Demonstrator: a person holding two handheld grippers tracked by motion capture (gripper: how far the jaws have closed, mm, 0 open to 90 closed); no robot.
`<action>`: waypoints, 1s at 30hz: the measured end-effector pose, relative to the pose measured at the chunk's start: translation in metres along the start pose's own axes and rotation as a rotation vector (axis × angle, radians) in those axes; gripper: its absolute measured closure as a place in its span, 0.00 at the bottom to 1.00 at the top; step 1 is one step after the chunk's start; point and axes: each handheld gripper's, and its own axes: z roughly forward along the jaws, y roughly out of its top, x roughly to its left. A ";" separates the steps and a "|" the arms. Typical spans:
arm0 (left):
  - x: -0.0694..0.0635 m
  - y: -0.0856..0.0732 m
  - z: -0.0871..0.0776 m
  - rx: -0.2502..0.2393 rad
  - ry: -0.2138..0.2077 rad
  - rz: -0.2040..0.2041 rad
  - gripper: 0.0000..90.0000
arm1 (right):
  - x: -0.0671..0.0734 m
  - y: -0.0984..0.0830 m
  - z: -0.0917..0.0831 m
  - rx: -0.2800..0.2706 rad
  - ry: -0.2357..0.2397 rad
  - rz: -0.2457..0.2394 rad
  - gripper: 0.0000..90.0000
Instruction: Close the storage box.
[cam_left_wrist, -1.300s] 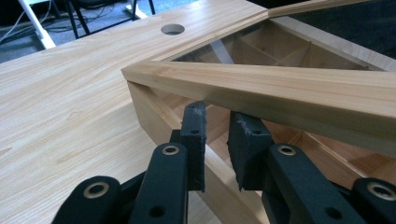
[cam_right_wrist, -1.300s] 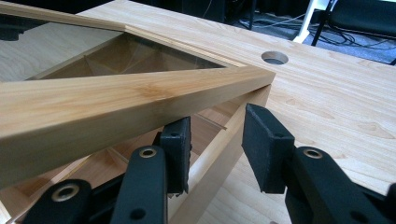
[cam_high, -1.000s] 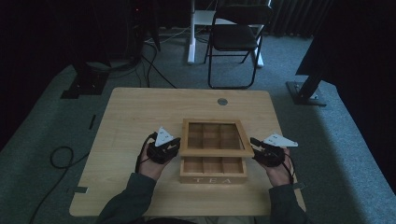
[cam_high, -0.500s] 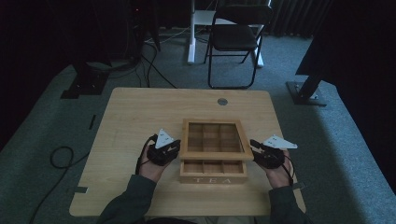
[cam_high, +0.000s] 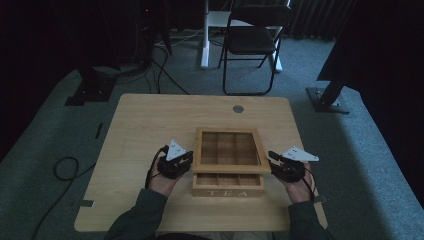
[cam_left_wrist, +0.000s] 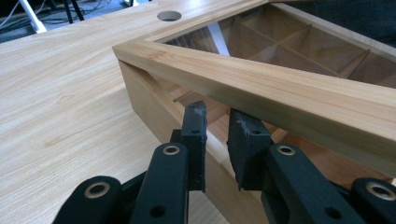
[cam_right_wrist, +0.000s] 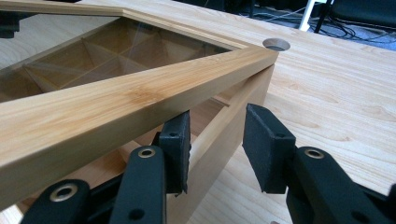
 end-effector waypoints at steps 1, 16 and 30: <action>0.000 -0.001 0.000 0.000 0.000 -0.001 0.86 | 0.000 -0.001 0.000 0.002 0.000 0.001 0.68; -0.001 -0.008 0.003 0.020 -0.004 -0.006 0.86 | 0.000 -0.009 -0.001 0.013 0.000 0.013 0.68; 0.000 -0.017 0.006 0.038 0.001 -0.022 0.86 | 0.003 -0.018 0.002 0.048 -0.003 0.024 0.70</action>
